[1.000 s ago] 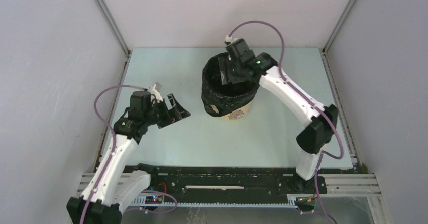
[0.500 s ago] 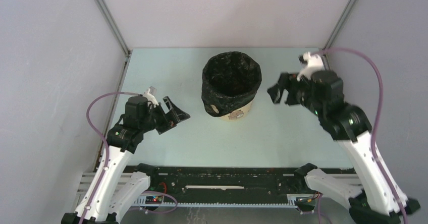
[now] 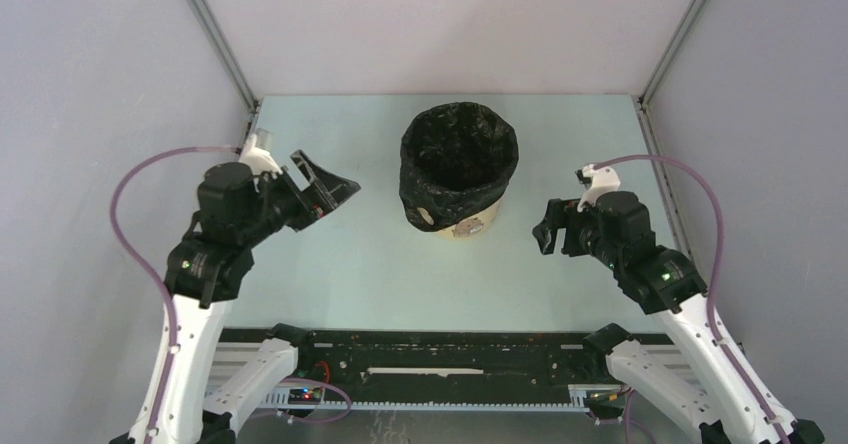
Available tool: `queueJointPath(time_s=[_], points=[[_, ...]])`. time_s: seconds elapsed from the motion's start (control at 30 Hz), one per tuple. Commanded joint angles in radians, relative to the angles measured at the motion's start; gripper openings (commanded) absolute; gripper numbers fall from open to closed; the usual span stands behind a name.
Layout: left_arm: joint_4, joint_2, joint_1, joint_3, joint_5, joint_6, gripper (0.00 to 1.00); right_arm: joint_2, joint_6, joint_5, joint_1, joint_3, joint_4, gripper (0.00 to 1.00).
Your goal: Put the trash bags into the trash bin
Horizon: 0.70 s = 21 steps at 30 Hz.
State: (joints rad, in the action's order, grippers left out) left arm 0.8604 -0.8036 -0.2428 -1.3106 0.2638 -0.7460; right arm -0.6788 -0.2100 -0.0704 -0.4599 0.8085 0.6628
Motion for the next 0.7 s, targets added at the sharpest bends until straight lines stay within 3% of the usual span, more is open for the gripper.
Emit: queueJointPath(time_s=[0.0, 0.1, 0.2, 0.47, 0.67], points=[[0.044, -0.075, -0.003, -0.167, -0.04, 0.11, 0.92, 0.049, 0.165, 0.045, 0.006, -0.138, -0.367, 0.89], [0.054, -0.133, -0.003, -0.274, -0.025, 0.157, 0.92, -0.017, 0.229, 0.143, 0.031, -0.19, -0.49, 0.88], [0.049, -0.15, -0.002, -0.332, -0.052, 0.193, 0.93, -0.108, 0.258, 0.323, 0.065, -0.282, -0.72, 0.87], [-0.113, -0.221, 0.034, -0.348, -0.033, 0.243, 0.97, -0.444, 0.303, 0.649, 0.137, -0.316, -1.123, 0.88], [-0.137, -0.29, 0.043, -0.395, -0.029, 0.283, 0.98, -0.659, 0.269, 0.741, 0.18, -0.283, -1.373, 0.89]])
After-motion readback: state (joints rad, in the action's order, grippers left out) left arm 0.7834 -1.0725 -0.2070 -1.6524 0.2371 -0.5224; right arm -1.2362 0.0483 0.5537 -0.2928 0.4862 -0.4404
